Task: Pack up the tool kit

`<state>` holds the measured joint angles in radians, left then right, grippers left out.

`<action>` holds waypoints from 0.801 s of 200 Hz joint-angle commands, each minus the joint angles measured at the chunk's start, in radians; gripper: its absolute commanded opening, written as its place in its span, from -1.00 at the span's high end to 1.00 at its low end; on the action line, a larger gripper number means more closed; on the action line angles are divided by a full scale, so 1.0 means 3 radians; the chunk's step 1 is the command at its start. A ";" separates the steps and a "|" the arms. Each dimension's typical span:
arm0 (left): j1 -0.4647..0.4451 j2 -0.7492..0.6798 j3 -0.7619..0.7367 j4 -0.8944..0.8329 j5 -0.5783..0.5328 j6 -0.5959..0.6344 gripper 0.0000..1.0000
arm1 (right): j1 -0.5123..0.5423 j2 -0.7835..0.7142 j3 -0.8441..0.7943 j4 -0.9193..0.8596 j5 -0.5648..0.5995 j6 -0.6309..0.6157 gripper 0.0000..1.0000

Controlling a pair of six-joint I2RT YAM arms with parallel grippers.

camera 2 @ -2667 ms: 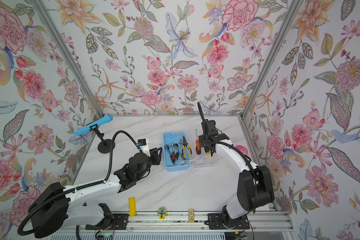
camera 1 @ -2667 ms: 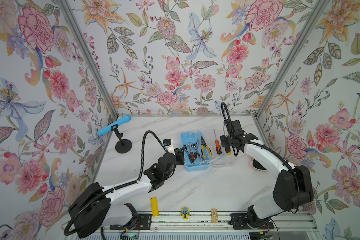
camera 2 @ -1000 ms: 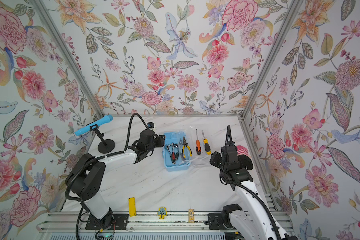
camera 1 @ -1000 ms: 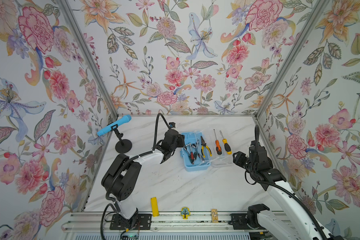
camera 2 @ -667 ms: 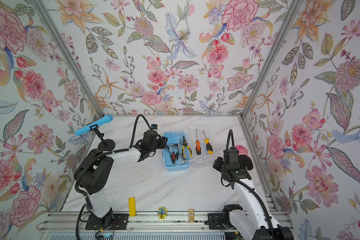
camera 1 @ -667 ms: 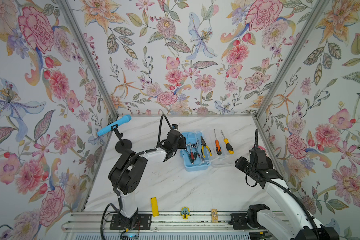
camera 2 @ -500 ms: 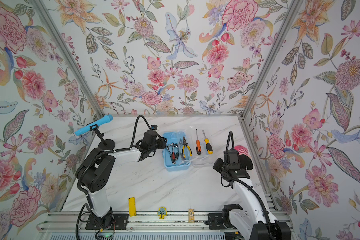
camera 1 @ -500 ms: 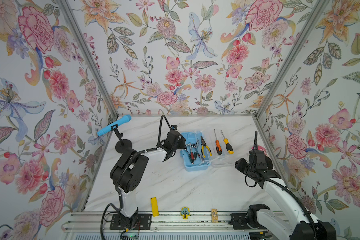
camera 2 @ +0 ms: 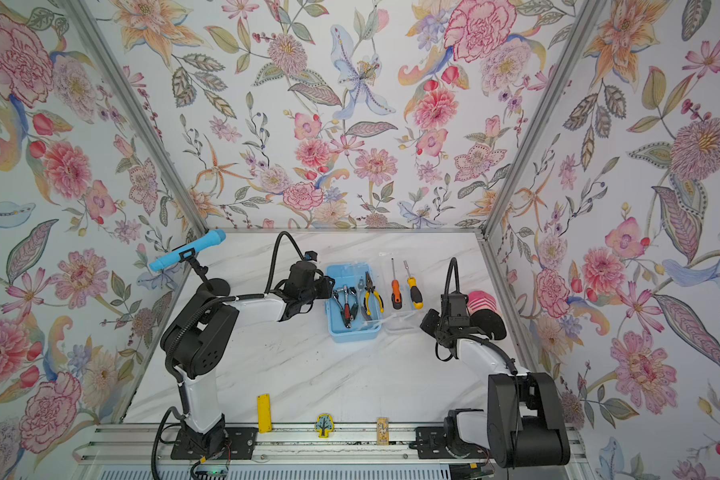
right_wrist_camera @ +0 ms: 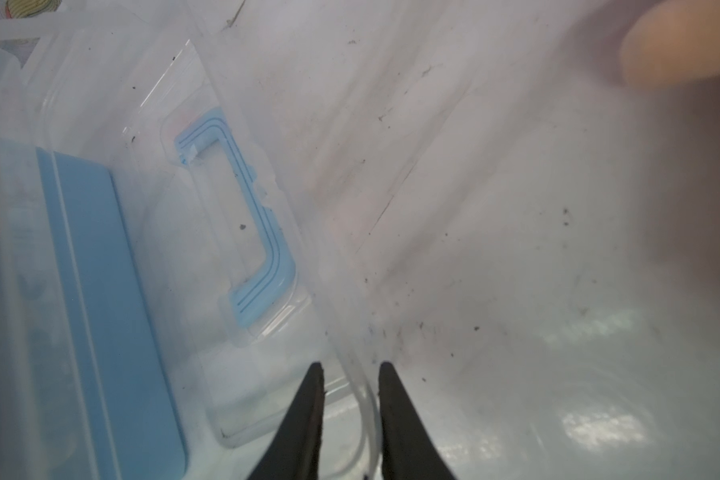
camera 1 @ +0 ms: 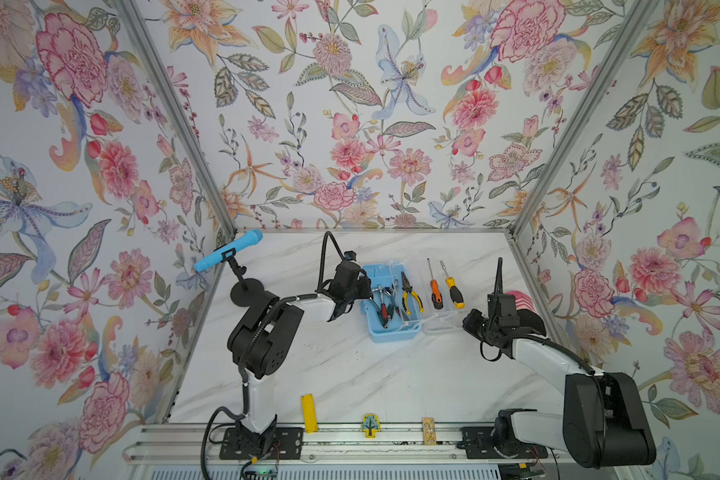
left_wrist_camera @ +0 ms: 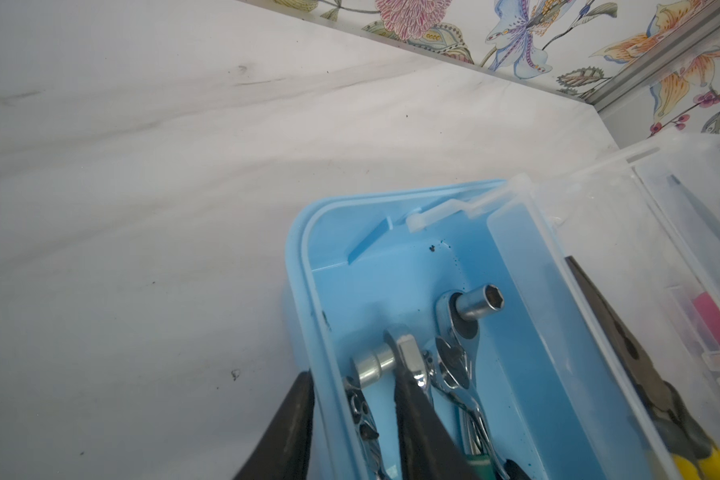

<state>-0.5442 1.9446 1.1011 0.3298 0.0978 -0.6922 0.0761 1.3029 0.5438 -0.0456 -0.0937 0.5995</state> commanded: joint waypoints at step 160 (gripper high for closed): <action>-0.0233 -0.0065 -0.0248 0.0364 -0.0085 -0.0321 0.99 | 0.1236 -0.0888 0.0488 0.0176 0.1375 -0.0654 1.00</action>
<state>-0.5564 1.9427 1.0580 0.4095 0.0032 -0.8646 0.3275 1.1004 0.6136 -0.1223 0.2665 0.5079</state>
